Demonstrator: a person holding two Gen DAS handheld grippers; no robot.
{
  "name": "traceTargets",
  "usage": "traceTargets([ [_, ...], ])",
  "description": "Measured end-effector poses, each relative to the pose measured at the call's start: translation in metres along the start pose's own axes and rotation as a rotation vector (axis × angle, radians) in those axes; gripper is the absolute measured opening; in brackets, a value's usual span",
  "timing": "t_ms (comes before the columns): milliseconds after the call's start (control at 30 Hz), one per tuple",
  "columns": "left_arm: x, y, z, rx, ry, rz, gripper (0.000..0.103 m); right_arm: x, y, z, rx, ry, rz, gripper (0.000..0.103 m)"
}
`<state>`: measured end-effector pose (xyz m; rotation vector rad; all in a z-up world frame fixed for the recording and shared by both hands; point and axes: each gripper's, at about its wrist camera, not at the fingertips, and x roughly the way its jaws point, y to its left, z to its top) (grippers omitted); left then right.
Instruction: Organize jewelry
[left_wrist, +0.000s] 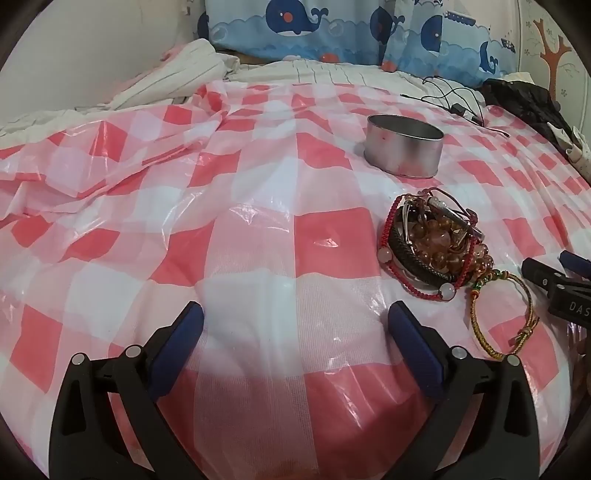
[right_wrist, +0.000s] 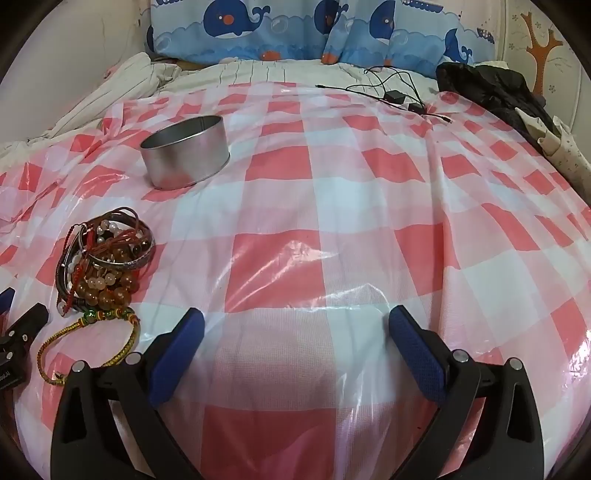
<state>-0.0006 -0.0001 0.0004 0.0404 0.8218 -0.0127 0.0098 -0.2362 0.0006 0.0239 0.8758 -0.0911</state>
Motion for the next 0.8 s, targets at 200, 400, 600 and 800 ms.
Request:
traceTargets([
  [200, -0.001, 0.008, 0.004, -0.002, 0.008, -0.01, 0.096, 0.003, 0.002, -0.003, 0.007, 0.006, 0.002, 0.096],
  [400, 0.003, 0.002, 0.002, -0.016, 0.022, -0.001, 0.096, -0.003, -0.006, 0.001, 0.0, -0.013, -0.013, 0.096],
  [600, 0.003, 0.002, 0.001, -0.012, 0.025, 0.015, 0.096, -0.003, -0.003, 0.0, 0.001, -0.016, -0.016, 0.096],
  [800, 0.001, 0.0, 0.0, -0.008, 0.017, 0.023, 0.096, -0.003, -0.003, 0.0, 0.002, -0.017, -0.016, 0.096],
])
